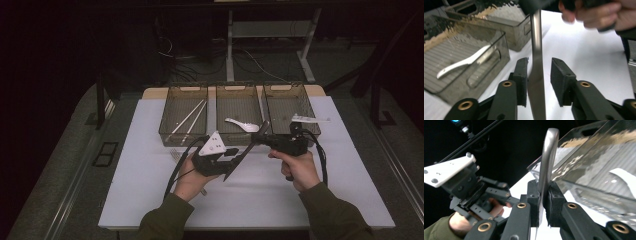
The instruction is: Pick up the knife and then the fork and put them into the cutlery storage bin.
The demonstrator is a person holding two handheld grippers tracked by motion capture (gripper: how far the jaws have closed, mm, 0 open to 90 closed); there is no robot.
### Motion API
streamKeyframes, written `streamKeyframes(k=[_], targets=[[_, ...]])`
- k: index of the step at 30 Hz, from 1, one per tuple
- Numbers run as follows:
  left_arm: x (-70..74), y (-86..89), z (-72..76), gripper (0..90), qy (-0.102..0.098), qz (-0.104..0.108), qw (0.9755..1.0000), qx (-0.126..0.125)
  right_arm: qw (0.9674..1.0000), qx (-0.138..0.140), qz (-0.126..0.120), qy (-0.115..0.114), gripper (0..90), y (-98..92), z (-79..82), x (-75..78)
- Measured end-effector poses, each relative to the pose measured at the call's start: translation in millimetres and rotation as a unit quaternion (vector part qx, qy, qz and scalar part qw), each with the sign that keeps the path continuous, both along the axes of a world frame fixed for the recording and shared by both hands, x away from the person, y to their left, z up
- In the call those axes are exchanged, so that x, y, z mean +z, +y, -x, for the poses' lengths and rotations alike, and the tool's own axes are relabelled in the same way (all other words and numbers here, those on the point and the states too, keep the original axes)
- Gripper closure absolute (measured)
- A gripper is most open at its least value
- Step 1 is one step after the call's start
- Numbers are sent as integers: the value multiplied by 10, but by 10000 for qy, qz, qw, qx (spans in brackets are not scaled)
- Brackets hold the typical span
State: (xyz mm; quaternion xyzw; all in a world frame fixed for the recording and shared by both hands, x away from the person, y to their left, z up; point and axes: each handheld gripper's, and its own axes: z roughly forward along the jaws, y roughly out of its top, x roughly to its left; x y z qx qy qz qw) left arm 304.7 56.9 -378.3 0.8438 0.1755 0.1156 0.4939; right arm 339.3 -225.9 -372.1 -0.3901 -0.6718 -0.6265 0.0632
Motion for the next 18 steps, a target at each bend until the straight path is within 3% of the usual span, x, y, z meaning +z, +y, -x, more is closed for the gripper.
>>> streamKeyframes(k=[8,14,18], targets=[[-88,301,29,509,298,-43,9995,139,9981,-548,96,-269,827,-380,-55,221],[-178,553,63,392,535,-55,9983,208,9936,-1035,166,-410,828,-672,-142,393],[-234,730,80,350,666,83,9972,341,9904,-1249,316,-506,828,-812,-198,502]])
